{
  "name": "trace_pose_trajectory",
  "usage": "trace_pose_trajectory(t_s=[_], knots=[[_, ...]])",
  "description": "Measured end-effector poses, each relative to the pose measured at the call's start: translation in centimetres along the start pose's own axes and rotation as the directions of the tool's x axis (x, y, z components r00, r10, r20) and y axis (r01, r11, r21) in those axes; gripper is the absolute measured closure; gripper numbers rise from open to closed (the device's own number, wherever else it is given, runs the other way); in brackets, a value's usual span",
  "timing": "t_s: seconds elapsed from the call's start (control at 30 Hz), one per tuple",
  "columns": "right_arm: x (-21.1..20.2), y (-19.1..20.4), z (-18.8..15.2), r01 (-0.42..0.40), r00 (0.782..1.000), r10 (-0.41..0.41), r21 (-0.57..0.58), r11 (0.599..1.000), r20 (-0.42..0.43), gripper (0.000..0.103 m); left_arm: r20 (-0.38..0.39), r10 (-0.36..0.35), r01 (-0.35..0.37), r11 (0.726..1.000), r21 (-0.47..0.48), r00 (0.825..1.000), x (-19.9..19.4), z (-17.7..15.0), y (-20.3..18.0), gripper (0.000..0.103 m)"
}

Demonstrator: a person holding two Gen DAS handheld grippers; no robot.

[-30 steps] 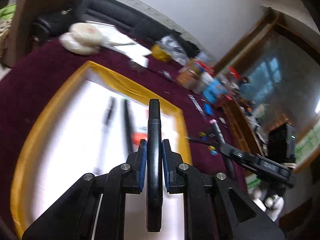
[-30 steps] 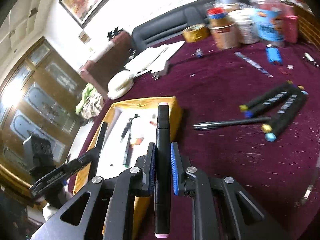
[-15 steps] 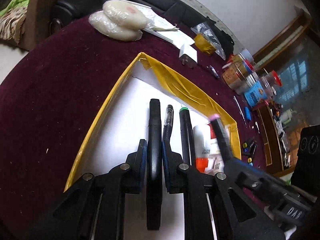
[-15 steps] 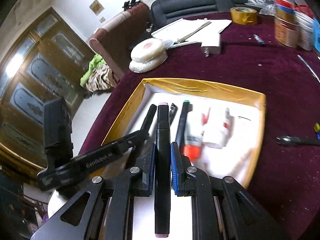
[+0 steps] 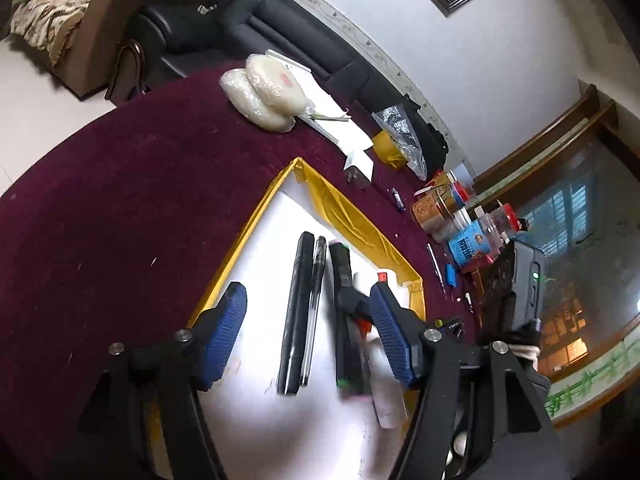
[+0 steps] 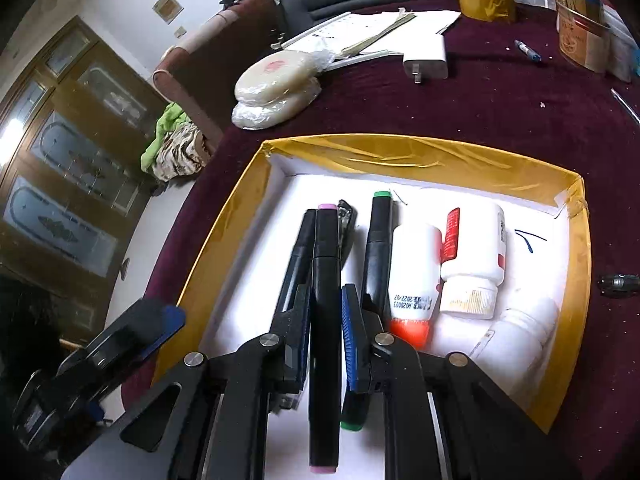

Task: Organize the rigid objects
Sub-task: 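Open both grippers to release the markers in the box, then move the right gripper to the marker pile and grasp several markers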

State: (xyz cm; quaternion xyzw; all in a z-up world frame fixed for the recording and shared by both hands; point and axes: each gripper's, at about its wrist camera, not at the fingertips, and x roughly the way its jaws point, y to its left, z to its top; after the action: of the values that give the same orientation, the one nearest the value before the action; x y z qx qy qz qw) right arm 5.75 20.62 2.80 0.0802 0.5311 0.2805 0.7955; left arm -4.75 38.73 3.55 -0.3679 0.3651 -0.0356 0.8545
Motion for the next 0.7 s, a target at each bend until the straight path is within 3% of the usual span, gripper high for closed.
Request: trace_pose_trajectory(t_s=[0.1,0.23,0.47,0.7], knots=[[-0.8,-0.2,0.0,0.012,1.000,-0.012,-0.002,1.000,0.028,0.087,-0.007,-0.010,0.010,1.000,-0.022,1.000,-0.5,-0.4,0.5,0.040],[-3.3,-1.3,0.0,0.006,0.997,-0.007,0.015,1.000,0.083,0.071,0.003,-0.007,0.007,1.000,-0.024,1.000,-1.3,-1.2,0.5,0.038],[-8.9,-6.1,-1.0,-0.002,0.984,-0.014,0.086,0.996,0.179,0.071,0.012,-0.014,0.014,1.000,-0.005,1.000,-1.8,-3.0,-1.1,0.034],[-16.4,-15.5,-3.0,0.123,0.937,-0.183,0.211,0.970,0.298,0.065,-0.028,-0.032,0.034,0.997,0.063,0.999,-1.2,-5.2,-3.9,0.034]])
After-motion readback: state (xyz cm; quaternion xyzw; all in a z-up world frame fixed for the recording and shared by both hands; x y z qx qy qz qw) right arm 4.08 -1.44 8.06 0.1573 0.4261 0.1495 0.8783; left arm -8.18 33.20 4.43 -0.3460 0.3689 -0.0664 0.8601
